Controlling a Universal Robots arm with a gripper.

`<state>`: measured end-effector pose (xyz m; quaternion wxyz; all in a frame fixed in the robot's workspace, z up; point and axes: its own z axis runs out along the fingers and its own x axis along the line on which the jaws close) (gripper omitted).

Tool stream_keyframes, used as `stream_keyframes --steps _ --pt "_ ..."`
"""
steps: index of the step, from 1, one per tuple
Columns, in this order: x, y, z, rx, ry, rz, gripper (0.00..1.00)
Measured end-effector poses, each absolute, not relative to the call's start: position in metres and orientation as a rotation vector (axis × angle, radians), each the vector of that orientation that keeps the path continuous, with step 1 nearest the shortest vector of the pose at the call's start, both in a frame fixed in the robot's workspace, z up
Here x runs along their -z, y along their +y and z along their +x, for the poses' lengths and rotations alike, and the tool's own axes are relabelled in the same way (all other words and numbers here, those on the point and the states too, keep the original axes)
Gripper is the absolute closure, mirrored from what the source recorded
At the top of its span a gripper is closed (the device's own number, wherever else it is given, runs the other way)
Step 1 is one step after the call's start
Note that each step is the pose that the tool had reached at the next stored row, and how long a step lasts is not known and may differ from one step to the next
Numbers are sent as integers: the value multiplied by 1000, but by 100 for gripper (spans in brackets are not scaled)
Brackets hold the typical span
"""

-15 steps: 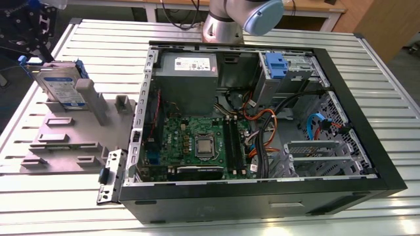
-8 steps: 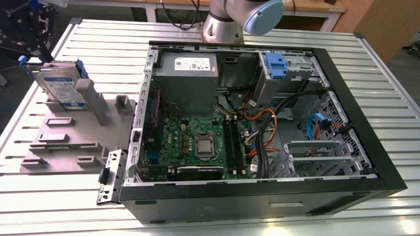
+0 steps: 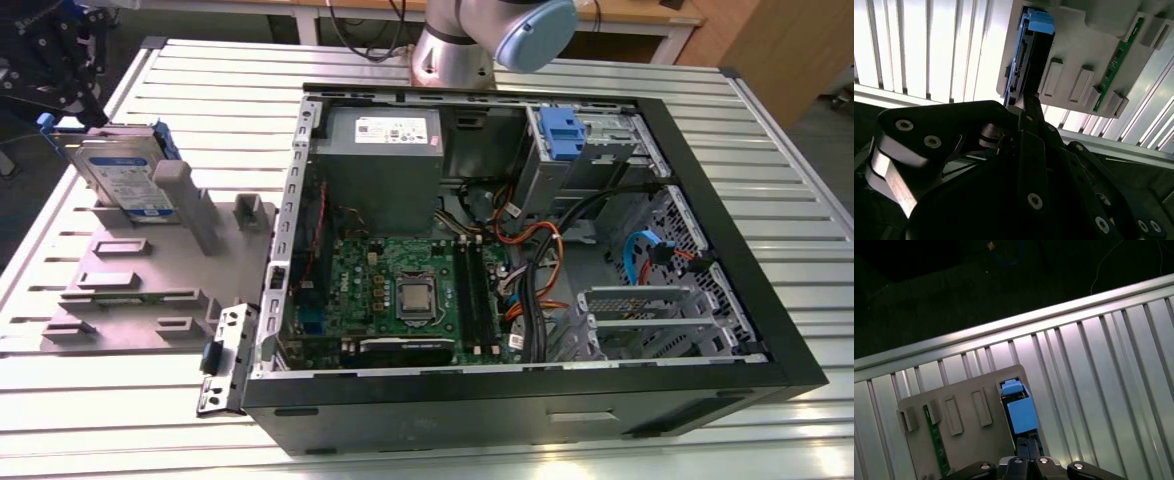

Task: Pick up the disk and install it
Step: 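Pick up the disk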

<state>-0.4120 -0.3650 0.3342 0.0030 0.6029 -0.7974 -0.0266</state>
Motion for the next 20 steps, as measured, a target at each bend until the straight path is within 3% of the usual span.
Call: stream_keyframes --steps 20 --pt "-334 -365 -399 86 -2397 2017 89"
